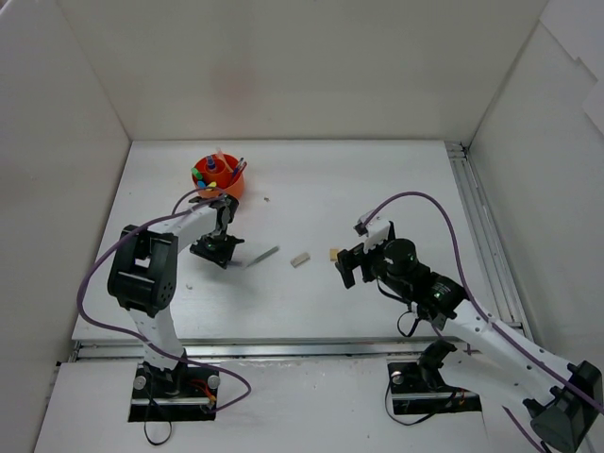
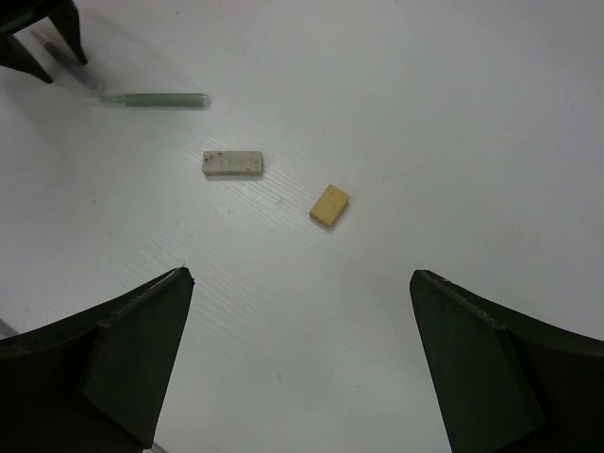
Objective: Sort the stationery into containers
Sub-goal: Pick up the pen from the center of the board, then place the pen in the storage box.
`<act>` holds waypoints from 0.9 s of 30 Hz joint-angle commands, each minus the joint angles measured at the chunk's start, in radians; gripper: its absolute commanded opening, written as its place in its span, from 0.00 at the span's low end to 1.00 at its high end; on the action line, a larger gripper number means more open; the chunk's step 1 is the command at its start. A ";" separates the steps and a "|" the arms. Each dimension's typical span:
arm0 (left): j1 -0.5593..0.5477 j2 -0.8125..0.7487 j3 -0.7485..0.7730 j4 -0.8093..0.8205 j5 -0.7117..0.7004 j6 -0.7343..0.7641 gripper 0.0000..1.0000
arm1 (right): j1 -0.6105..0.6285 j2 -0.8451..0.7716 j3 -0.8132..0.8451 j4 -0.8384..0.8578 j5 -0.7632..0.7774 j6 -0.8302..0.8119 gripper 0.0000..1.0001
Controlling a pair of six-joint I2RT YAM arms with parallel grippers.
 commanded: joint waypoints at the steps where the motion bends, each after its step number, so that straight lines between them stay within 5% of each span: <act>1: 0.009 0.024 -0.012 0.021 -0.011 0.004 0.23 | 0.006 -0.017 0.011 0.035 0.025 -0.006 0.98; 8: 0.019 0.036 -0.006 0.027 0.001 0.016 0.17 | 0.006 -0.014 0.011 0.033 0.022 -0.006 0.98; 11: 0.019 0.020 0.000 0.021 -0.008 0.025 0.00 | 0.006 -0.018 0.010 0.032 0.025 -0.007 0.98; 19: -0.006 -0.143 0.114 -0.034 -0.193 0.168 0.00 | 0.006 -0.018 0.013 0.036 0.022 -0.012 0.98; 23: -0.076 -0.333 0.126 0.117 -0.371 0.423 0.00 | 0.006 -0.014 0.014 0.039 0.028 -0.010 0.98; 27: -0.112 -0.480 0.018 0.586 -0.249 1.117 0.00 | 0.007 0.001 0.014 0.055 0.035 -0.044 0.98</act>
